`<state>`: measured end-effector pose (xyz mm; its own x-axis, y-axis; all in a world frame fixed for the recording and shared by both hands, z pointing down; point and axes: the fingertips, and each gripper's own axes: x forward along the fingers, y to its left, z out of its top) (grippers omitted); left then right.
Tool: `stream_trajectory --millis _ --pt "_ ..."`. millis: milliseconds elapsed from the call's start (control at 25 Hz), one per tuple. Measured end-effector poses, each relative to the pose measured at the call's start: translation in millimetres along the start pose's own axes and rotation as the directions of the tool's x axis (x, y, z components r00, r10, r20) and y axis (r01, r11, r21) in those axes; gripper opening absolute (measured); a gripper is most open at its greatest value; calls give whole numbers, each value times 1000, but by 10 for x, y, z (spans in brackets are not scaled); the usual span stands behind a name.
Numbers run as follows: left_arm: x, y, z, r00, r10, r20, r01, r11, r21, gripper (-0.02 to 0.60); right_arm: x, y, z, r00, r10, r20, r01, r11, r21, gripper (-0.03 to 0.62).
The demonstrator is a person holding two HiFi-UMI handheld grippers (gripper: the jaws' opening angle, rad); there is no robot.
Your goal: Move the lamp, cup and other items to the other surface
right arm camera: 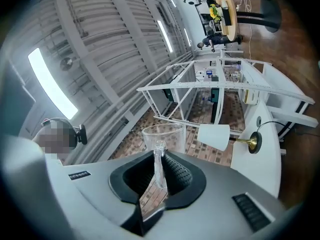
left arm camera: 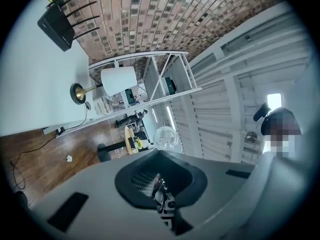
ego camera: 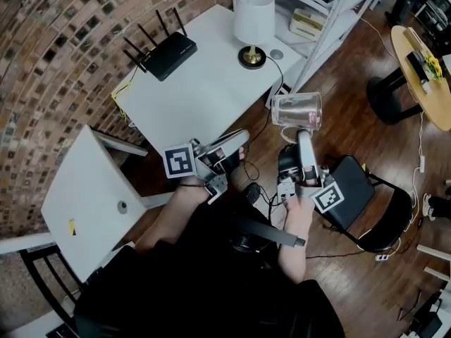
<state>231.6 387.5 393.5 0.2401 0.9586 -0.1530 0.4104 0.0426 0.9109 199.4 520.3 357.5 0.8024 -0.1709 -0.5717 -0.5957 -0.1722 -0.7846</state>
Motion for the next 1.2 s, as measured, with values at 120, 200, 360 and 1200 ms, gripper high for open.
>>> stream_trajectory --millis 120,200,360,1200 --pt "270 -31 -23 1000 -17 15 17 1000 17 0 -16 20 206 1000 20 -18 -20 1000 -1 52" --pt "423 -73 -77 999 -32 13 32 999 21 0 -54 34 317 999 25 -23 -25 1000 -1 54" --pt "626 -98 -150 999 -43 9 42 999 25 2 -95 50 511 999 31 -27 -31 999 -6 54" --pt "733 166 353 997 -32 75 31 999 17 1 413 -374 482 994 6 -105 -6 1000 -3 54"
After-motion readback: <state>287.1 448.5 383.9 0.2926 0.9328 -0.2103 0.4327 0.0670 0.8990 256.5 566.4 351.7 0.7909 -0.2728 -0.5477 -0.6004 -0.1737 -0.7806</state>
